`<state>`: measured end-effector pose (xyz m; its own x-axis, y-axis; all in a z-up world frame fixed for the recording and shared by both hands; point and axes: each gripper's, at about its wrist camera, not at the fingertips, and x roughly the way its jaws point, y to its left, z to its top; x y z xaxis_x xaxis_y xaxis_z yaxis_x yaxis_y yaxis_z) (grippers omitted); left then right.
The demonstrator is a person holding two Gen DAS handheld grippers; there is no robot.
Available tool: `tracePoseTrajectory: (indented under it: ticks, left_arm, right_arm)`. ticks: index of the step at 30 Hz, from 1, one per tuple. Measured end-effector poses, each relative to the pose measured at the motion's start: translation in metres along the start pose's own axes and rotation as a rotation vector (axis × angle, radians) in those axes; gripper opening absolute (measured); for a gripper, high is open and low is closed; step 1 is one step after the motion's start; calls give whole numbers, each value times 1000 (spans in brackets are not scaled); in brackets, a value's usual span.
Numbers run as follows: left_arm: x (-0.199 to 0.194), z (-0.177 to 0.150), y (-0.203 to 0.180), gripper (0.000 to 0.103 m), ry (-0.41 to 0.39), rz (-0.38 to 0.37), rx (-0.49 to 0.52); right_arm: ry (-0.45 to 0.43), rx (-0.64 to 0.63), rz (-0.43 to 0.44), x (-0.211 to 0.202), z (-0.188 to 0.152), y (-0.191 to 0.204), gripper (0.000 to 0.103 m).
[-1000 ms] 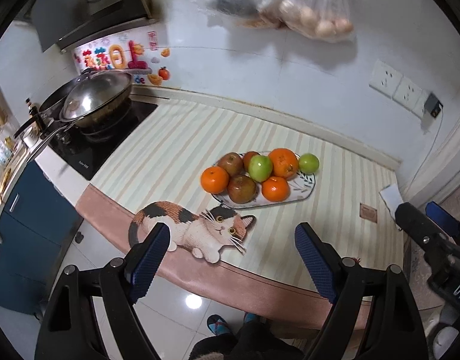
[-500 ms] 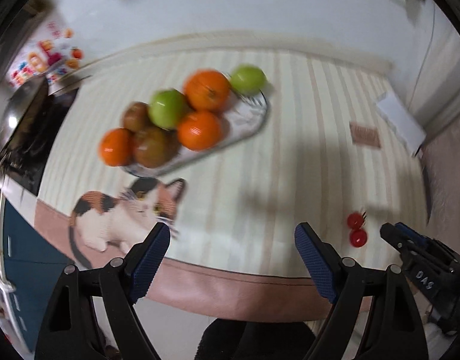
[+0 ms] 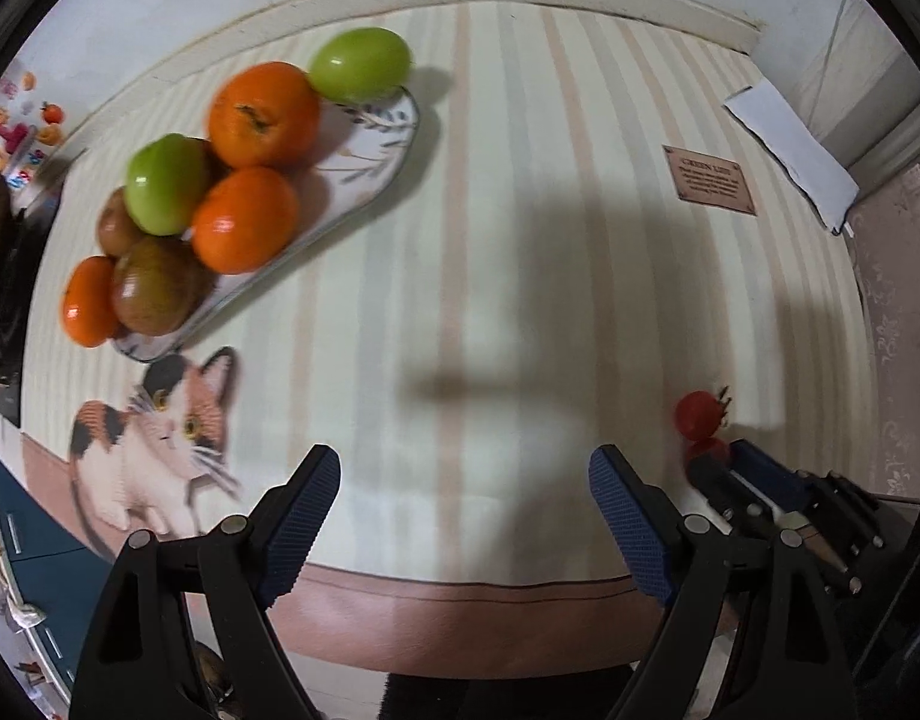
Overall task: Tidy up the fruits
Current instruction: 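Move the right tool to the red cherry tomatoes and grasp one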
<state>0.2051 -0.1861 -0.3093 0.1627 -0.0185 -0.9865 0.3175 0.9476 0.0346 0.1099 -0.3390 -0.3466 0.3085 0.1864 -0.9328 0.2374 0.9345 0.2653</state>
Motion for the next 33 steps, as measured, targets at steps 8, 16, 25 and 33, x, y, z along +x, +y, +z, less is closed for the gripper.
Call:
tracePoseTrajectory:
  ticks: [8,16,25,33]
  left_arm:
    - [12,9,-9,84,40,-38,-10]
    - [12,18,-7,84,48,-45,-18]
    - [8,23,-14,84,42,-61,24]
    - [21,23,-64,84,70,-149,175]
  right_arm:
    - [36,22,104,4,6,-8,33]
    - [90,50,140,15,11,-6,34]
    - [28,-38,23,4,5,8,32]
    - [-54,109,-35,-36,-2,-43,32]
